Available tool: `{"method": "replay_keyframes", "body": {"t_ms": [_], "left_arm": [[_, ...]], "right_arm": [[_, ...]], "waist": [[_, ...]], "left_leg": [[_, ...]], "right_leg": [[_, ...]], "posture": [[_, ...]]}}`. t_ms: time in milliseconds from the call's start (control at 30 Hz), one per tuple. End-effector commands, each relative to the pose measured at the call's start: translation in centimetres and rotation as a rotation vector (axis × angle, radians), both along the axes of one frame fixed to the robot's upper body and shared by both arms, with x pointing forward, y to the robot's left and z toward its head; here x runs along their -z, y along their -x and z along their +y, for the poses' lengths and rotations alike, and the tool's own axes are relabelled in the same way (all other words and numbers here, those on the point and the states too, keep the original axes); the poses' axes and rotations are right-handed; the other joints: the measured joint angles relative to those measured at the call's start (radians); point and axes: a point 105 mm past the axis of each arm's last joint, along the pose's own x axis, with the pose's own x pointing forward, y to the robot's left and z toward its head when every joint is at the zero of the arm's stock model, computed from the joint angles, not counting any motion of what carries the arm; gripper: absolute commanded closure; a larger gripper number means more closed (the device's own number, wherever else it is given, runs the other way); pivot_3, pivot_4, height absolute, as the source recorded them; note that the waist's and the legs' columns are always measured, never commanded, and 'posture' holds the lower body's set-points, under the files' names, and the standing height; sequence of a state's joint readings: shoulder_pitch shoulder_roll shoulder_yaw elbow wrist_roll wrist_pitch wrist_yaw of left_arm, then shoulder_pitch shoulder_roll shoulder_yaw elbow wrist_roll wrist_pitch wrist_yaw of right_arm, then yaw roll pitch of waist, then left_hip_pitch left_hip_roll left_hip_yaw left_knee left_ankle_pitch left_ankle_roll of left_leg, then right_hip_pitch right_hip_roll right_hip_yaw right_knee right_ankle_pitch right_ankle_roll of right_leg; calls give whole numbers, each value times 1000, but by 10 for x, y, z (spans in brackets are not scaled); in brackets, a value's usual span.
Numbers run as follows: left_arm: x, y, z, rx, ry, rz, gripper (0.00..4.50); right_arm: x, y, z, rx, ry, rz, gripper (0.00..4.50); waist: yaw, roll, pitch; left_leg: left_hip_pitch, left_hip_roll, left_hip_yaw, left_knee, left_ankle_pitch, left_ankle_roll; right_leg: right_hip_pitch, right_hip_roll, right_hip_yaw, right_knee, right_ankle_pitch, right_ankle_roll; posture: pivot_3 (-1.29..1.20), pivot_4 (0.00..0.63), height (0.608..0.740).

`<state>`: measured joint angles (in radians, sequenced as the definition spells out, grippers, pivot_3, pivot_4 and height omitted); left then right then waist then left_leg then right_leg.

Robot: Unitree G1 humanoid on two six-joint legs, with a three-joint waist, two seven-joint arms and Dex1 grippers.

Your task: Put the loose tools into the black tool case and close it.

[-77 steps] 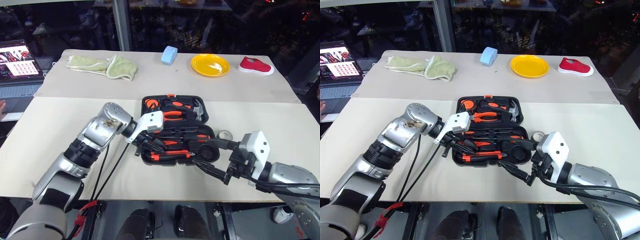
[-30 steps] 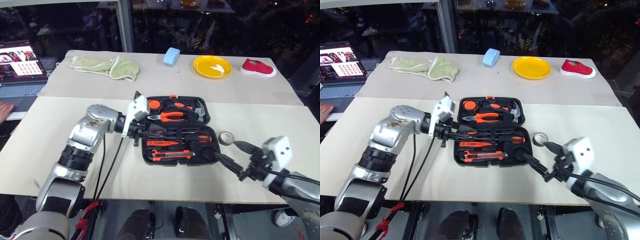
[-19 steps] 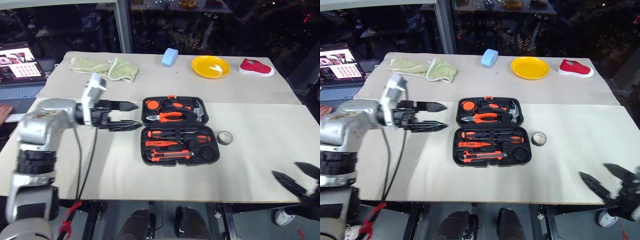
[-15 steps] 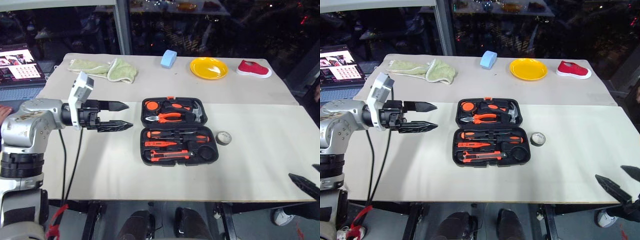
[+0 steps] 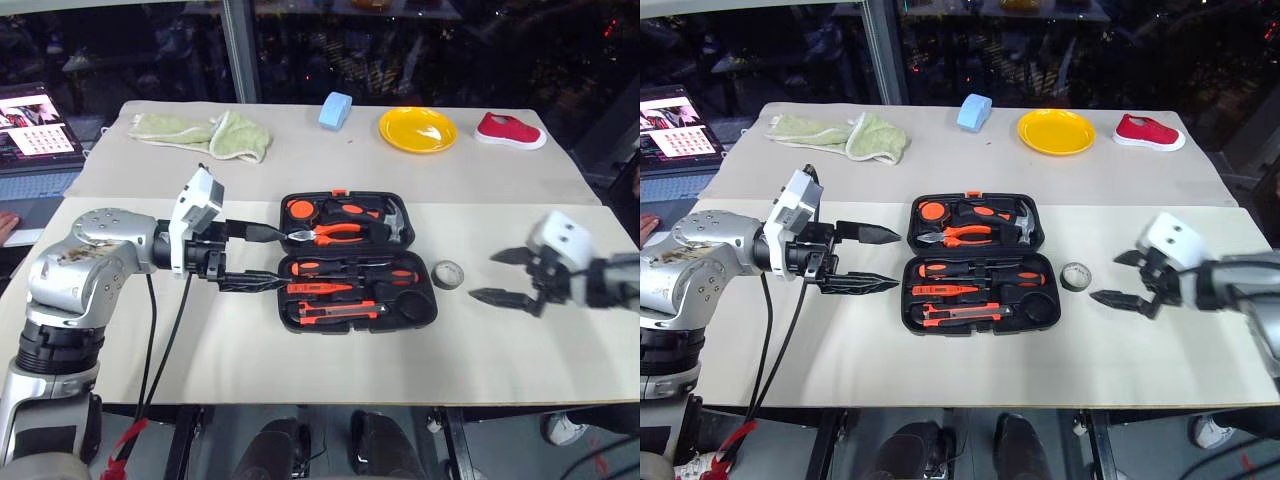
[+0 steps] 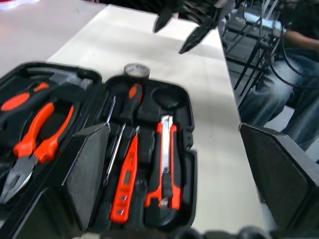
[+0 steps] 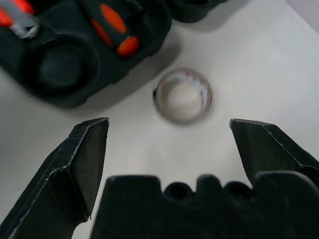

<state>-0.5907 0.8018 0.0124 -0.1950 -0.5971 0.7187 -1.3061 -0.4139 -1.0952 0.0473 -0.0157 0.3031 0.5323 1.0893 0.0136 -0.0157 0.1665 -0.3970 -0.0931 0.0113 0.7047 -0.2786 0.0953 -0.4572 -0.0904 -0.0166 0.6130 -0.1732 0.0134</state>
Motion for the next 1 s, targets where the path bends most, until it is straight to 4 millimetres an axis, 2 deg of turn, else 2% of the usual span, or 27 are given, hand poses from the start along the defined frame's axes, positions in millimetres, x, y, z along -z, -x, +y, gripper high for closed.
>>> {"method": "replay_keyframes", "body": {"t_ms": [33, 267, 300, 333, 533, 633, 700, 800, 900, 1000], "left_arm": [[-8, 6, -3, 31, -29, -83, 34], [-12, 5, -6, 21, -20, -116, 34], [-13, 5, -7, 20, -17, -116, 0], [-13, 5, -7, 19, -15, -117, 0], [-13, 3, -9, 19, -12, -128, 0], [-12, 0, -11, 18, -9, -131, 0], [-12, 0, -12, 21, -5, -130, 0], [-12, 0, -14, 33, 1, -130, 0], [-11, 0, -18, 49, 7, -125, 0], [-5, 7, -22, 97, -8, -99, 0]], "right_arm": [[11, -14, 5, -68, 105, 9, 0], [33, -29, 4, -93, 137, 60, 0], [33, -31, 4, -90, 124, 58, 504], [34, -33, 5, -90, 114, 59, 704], [37, -37, 6, -102, 100, 44, 2780], [35, -37, 8, -108, 89, 29, 3649], [33, -36, 8, -110, 85, 22, 4461], [30, -33, 7, -115, 83, 19, 4461], [20, -19, 11, -201, 84, 12, 4461], [-24, 6, 40, -320, -120, 8, 4461]], "waist": [[1, 0, 0], [1, 0, 0], [-1, 0, 0], [-3, 0, 0], [-5, 0, 0], [-5, 0, 0], [-5, 0, 0], [-5, 0, 0], [-2, 0, 0], [-2, 0, 0]], "left_leg": [[-2, 0, 0, 1, 0, 1], [-4, -1, -2, 1, -1, -1], [-4, -1, -3, 1, -1, -2], [-3, -1, -2, 1, -1, -3], [-1, -1, -2, 1, 0, -6], [-1, -1, -2, 1, 0, -6], [-1, -1, -2, 1, 0, -6], [-1, -1, -3, 1, 0, -5], [-1, -1, -3, 1, 1, -5], [-2, -1, -3, 1, 1, -5]], "right_leg": [[-2, 0, -1, -1, 0, 0], [-1, -1, -4, -3, 0, 1], [-1, 0, -4, -3, 0, 1], [0, 0, -4, -2, 0, 1], [1, 0, -3, 0, 1, -1], [1, 0, -2, 1, 2, -1], [1, 0, -2, 1, 2, -1], [0, 0, -3, 1, 2, -1], [0, 0, -3, 1, 2, -1], [0, 0, -3, 1, 2, -1]], "posture": [[0, 150, 732], [0, 150, 732], [0, 150, 732], [0, 150, 732], [0, 150, 732], [0, 150, 732], [0, 150, 732], [0, 150, 732], [0, 150, 732], [0, 150, 732]]}}
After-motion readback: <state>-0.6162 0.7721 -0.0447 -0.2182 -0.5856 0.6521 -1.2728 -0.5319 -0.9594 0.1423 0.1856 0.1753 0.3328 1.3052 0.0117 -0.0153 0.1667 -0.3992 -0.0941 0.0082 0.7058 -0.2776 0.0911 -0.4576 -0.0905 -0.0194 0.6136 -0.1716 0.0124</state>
